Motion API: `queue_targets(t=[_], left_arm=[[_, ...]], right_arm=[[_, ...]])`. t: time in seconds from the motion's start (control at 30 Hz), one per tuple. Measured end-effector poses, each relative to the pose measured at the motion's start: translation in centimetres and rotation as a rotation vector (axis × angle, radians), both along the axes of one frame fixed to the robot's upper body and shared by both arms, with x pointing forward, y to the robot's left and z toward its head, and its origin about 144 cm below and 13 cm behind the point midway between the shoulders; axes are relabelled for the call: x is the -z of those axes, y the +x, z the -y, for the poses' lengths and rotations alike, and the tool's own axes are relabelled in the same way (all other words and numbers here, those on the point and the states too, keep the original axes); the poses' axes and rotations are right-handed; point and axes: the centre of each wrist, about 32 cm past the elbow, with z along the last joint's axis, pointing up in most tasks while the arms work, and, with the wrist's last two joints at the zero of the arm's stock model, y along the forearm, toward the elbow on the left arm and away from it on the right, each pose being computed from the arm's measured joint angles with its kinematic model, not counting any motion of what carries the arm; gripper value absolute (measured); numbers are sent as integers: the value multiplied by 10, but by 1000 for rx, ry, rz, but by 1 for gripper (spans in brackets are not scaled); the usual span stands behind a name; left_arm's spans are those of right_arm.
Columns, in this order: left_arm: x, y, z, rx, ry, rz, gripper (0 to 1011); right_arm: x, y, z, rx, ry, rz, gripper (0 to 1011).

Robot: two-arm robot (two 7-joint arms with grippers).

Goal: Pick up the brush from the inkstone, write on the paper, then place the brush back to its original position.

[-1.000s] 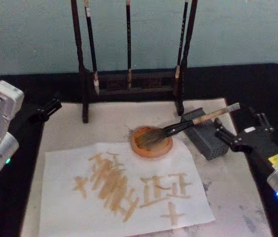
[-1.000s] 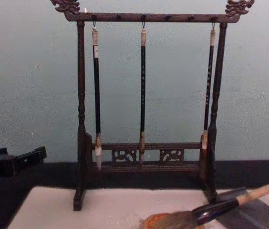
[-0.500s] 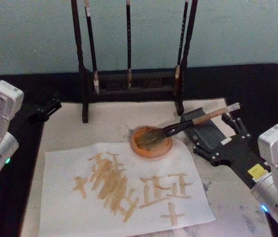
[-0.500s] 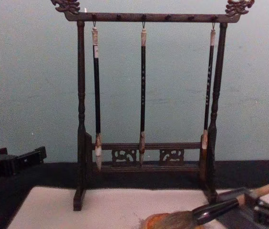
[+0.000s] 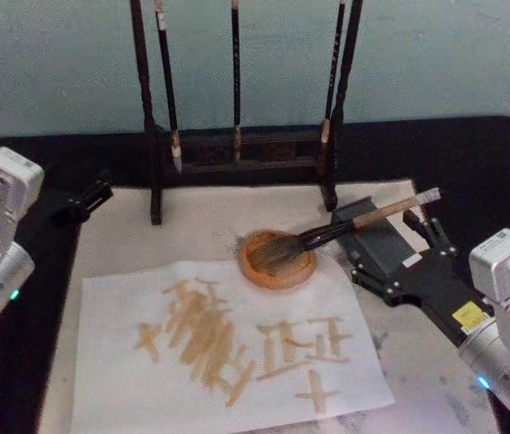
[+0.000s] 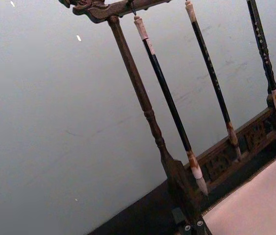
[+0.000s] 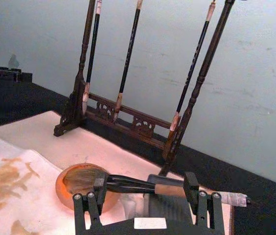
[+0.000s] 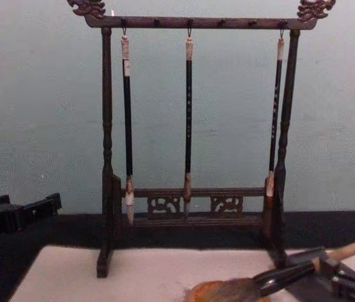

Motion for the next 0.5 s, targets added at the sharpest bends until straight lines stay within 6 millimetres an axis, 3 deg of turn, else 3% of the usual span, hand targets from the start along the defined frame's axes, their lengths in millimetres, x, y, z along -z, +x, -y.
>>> queue_targets(t=[0.5], left_arm=[[0,0,0,0,0,0,1002]], right_arm=[[0,0,1,3,0,2,1008]])
